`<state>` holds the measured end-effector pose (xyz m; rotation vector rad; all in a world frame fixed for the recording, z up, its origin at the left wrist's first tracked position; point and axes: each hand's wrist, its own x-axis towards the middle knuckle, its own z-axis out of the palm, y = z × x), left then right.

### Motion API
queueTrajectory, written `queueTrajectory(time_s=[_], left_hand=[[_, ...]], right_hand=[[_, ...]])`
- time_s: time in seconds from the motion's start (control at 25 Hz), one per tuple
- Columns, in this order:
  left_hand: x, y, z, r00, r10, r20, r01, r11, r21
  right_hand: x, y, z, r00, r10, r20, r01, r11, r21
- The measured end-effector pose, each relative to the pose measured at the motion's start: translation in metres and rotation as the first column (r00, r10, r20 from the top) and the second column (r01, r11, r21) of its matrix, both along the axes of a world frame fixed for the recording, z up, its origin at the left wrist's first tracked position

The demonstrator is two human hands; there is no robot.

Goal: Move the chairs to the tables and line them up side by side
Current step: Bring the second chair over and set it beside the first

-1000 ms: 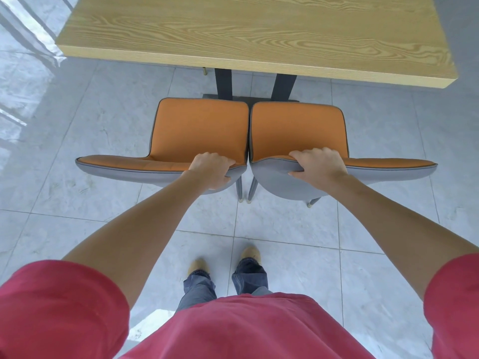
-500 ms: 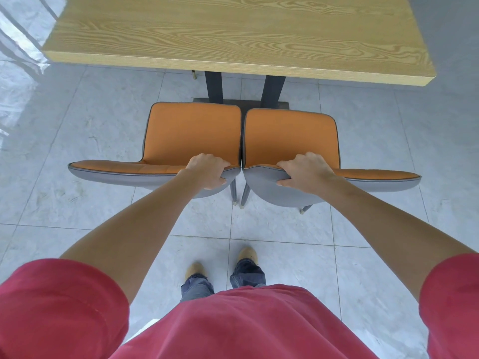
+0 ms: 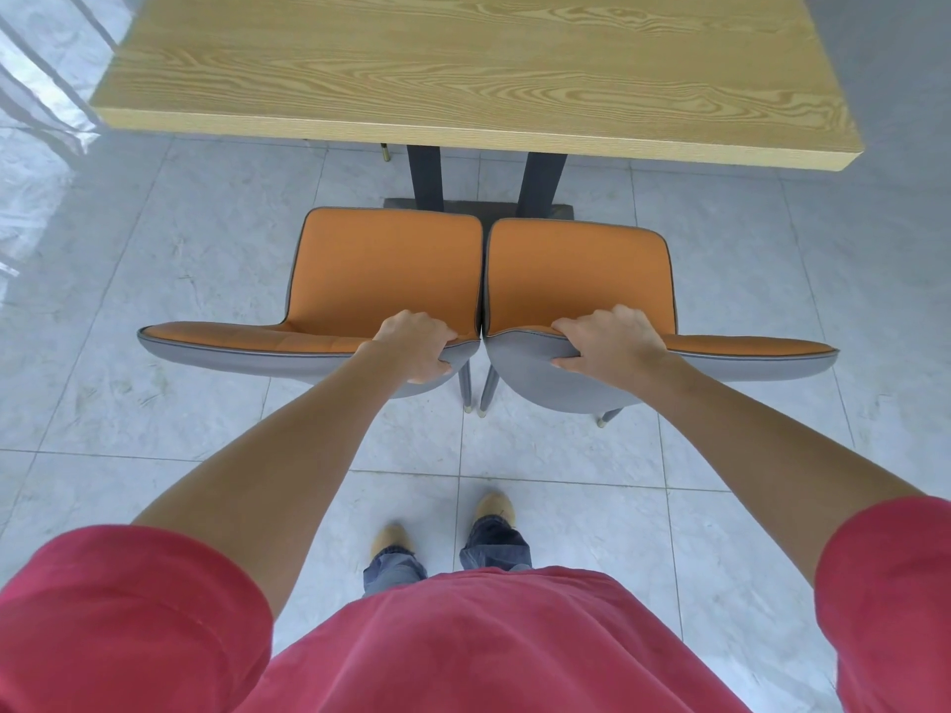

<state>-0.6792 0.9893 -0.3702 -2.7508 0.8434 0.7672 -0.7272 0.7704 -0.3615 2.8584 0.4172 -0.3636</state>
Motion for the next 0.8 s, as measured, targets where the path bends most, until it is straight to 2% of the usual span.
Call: queueTrajectory(time_s=[0.16,0.28,0.44,0.52,0.6,0.8], left_hand=[[0.002,0.001,0.002,1.0,-0.005,-0.004,0.005,1.0,-0.019],[0.0,0.002,0.004,1.0,0.008,-0.028,-0.008,1.0,-0.027],[-0.003,0.005,0.007,0.981,0.111,-0.16,-0.128,0.986,-0.104],[-0.004,0.008,0.012,0.961,0.191,-0.199,-0.222,0.964,-0.149],[-0.007,0.018,0.02,0.938,0.297,-0.176,-0.327,0.929,-0.175],[-0.011,0.075,0.031,0.873,0.488,0.008,-0.476,0.854,-0.21]], right_hand=[[0.001,-0.001,-0.001,1.0,0.015,0.021,-0.015,1.0,0.0],[0.002,-0.002,0.0,1.0,0.011,0.0,-0.011,0.997,0.072],[0.007,0.003,0.006,0.991,0.008,-0.134,0.021,0.976,0.215],[0.013,0.014,0.008,0.989,0.016,-0.147,0.026,0.961,0.276],[0.021,0.032,0.008,0.989,0.064,-0.135,-0.014,0.94,0.341],[0.049,0.089,0.015,0.991,0.12,-0.057,-0.086,0.905,0.418]])
